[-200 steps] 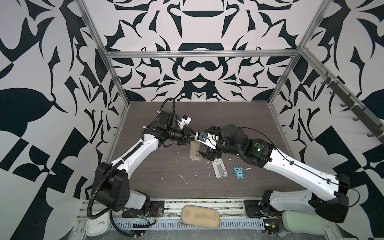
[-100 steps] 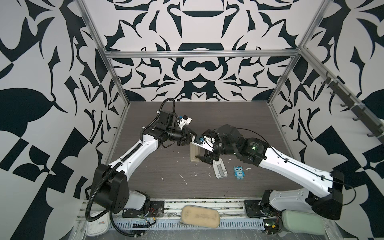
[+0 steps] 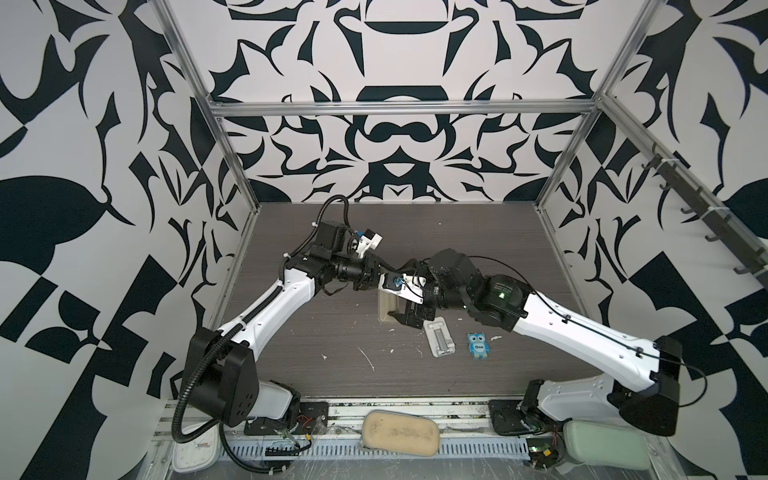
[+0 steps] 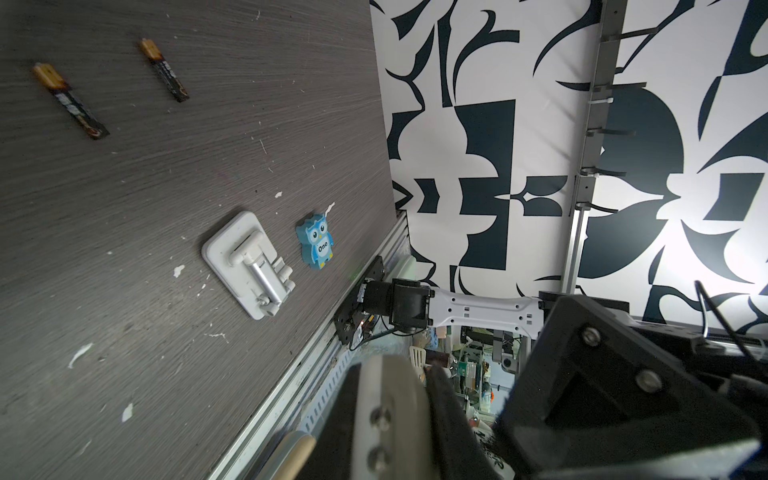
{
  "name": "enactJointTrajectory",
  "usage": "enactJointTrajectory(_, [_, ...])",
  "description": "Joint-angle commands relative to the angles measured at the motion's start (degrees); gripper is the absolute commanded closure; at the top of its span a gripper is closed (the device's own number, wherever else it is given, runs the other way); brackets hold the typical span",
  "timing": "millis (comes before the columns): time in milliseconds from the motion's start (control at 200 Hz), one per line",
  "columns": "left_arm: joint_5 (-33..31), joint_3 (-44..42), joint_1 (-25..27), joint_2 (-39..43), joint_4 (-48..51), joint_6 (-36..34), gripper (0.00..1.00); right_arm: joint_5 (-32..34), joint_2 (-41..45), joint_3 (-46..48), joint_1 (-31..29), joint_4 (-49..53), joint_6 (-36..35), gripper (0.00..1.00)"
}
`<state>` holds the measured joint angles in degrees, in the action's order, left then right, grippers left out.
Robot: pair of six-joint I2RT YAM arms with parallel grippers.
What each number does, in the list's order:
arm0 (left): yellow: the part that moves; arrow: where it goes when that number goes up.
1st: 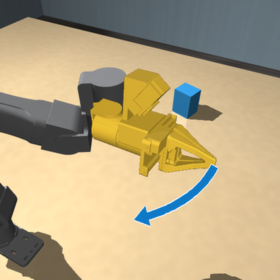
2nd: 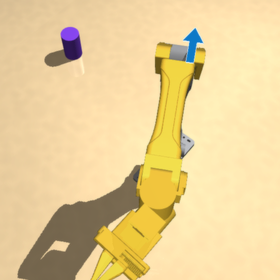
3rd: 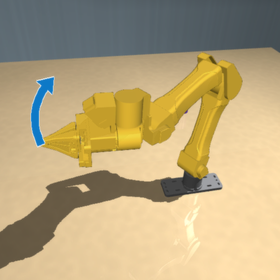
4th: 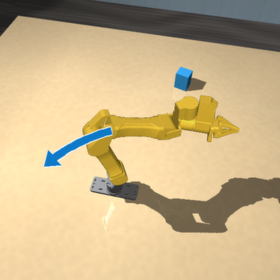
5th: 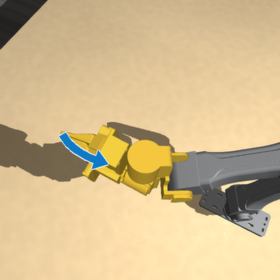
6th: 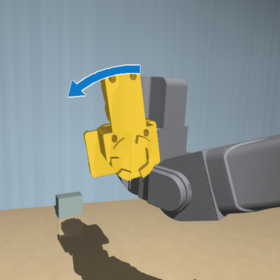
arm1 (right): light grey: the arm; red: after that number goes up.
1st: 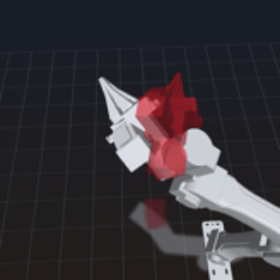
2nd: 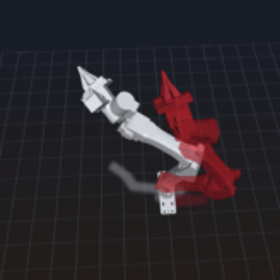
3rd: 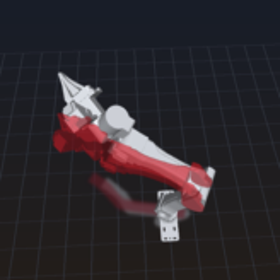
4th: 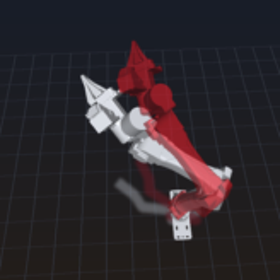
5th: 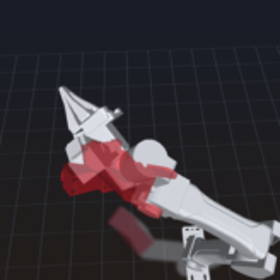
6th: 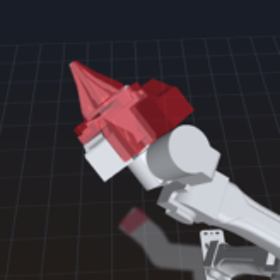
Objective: Load the batteries into the remote control
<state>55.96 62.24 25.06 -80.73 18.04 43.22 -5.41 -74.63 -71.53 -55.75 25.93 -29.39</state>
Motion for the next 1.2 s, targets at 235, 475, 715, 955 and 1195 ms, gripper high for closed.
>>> enactJointTrajectory(235, [4.15,0.44,0.08,0.02,0.40,0.28,1.00,10.16,-1.65,-0.87,-0.68,-5.93,-8.99,0.00])
enactJointTrajectory(475, [3.85,0.32,0.08,0.03,1.42,-0.31,1.00,15.33,-2.10,-0.47,-1.60,-9.89,-12.06,0.00])
enactJointTrajectory(715, [3.56,0.28,0.08,-0.76,1.66,-0.76,1.00,22.74,-2.17,0.19,-3.20,-13.63,-15.57,0.00])
enactJointTrajectory(955, [3.28,0.54,0.08,-1.10,2.71,-1.73,1.00,24.36,-1.74,-0.06,-3.49,-15.27,-15.40,0.00])
enactJointTrajectory(1195, [2.32,-0.01,0.10,-0.81,3.31,-2.18,1.00,25.49,-1.65,-0.42,-3.49,-15.74,-13.25,0.00])
